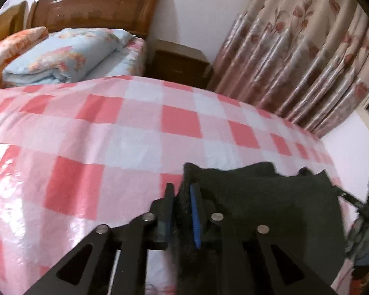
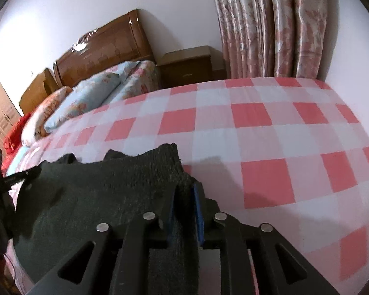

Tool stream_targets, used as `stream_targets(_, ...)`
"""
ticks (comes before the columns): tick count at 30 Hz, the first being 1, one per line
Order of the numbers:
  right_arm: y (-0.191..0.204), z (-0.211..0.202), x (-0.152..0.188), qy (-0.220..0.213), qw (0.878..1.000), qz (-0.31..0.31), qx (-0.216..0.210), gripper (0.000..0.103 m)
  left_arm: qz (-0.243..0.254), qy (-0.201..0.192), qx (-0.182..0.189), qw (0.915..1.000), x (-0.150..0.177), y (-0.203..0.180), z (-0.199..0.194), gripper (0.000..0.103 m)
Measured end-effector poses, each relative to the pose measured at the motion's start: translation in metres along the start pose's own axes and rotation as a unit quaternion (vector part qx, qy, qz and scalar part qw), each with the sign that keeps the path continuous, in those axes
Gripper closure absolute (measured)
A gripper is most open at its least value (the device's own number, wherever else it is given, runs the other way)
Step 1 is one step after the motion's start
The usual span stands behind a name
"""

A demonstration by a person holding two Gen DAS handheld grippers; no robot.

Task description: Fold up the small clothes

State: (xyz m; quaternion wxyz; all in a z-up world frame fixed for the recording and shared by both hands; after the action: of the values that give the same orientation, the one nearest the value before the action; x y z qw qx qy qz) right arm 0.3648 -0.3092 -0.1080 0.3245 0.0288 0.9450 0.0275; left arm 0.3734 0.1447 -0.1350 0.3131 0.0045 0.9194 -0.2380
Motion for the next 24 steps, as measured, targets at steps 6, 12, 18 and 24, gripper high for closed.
stream_targets(6, 0.049, -0.048, -0.014, -0.073, 0.996, -0.05, -0.005, 0.0, 0.064, -0.1, -0.05, 0.9917, -0.006, -0.063, -0.054, 0.072)
stream_targets(12, 0.162, -0.003, 0.01, -0.01, 0.978, -0.206, -0.032, 0.0, 0.152, 0.019, -0.04, 0.9874, 0.011, -0.123, 0.021, 0.062)
stream_targets(18, 0.135, 0.016, 0.018, 0.019, 0.981, -0.192, 0.019, 0.0, 0.069, 0.044, 0.012, 0.9966, 0.021, -0.088, 0.03, 0.062)
stream_targets(24, 0.051, 0.009, 0.017, 0.028, 0.995, -0.097, 0.024, 0.0, 0.039, 0.033, 0.039, 0.9979, 0.021, -0.083, 0.025, 0.063)
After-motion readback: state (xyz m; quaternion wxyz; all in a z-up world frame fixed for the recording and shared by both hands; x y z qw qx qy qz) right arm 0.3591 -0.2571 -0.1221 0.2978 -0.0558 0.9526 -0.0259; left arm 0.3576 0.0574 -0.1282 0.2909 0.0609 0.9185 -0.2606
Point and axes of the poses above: each gripper's, at about its wrist camera, not at the fingertips, and z roughly the way its jaws point, y to its left, x to its underside, the point moved 6 cm from there along z, roughly the way its jaws point, and after that the axes turned 11 degrees about x, right-handed, at the moved point
